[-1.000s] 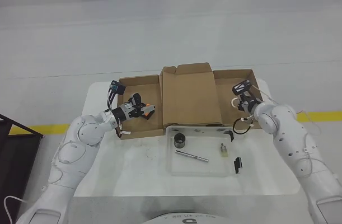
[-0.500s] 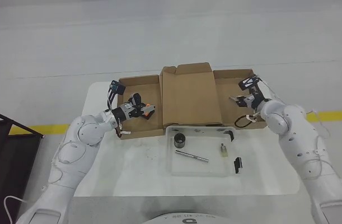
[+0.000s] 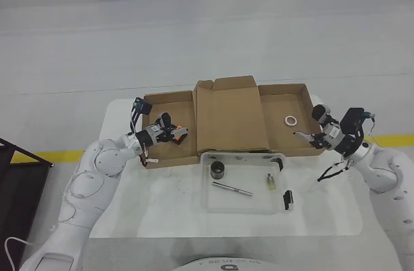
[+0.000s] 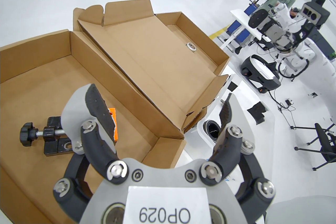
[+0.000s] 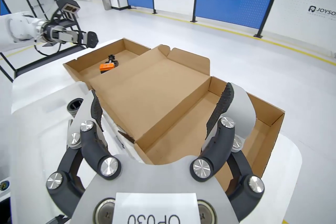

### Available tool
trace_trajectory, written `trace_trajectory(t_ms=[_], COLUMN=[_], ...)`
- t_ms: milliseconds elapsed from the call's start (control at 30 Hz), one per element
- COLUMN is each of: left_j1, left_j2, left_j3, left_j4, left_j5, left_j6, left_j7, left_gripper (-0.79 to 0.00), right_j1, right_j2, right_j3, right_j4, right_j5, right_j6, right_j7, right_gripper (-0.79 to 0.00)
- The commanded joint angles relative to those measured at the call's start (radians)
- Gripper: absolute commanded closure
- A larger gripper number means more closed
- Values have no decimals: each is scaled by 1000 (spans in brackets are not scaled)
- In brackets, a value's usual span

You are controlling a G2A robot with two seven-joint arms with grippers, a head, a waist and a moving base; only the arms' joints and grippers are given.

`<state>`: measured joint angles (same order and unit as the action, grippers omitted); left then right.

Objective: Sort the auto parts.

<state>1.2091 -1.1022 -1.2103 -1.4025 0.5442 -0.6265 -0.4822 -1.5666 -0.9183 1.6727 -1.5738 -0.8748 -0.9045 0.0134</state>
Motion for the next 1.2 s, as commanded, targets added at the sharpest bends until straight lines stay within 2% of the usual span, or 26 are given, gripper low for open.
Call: trace_trajectory(t_ms=[0,133,233,333,633,733,933,1067,1167], left_j1=[25,54,55,35,45,46,-19,-78,-116], left_j2=[1,6,8,10,9,10,7,-3,-14], left_j3=[22,63,99,122,141,181,276,347,391], left_j4=[-77,-191,-227,-225,-250,-279,-290,-270,-273], left_j5=[55,53,8,-90,-89,-156,-292,-230,-45], left_j6=[-10,-54,-88,-111,-109,-120,-119,-79,-54], left_j7=[-19,-120,-205,-277,-282,-350,-509,-579,-542], left_gripper=[-785,-785,-785,-785,-785,-785,-785,-785,-785], right_j1=[2,2,2,2,2,2,2,2,2], right_j2=[0,0,0,0,0,0,0,0,0], right_j3=[-2,-2,-2,-2,-2,-2,-2,-2,-2], right_j4=[0,0,0,0,0,0,0,0,0], right_j5=[-1,-1,-1,-1,-1,-1,-1,-1,-1], right_j6=[4,4,4,4,4,4,4,4,4], right_j7=[3,3,3,3,3,3,3,3,3], right_gripper=[-785,-785,-785,-785,-785,-785,-785,-785,-785])
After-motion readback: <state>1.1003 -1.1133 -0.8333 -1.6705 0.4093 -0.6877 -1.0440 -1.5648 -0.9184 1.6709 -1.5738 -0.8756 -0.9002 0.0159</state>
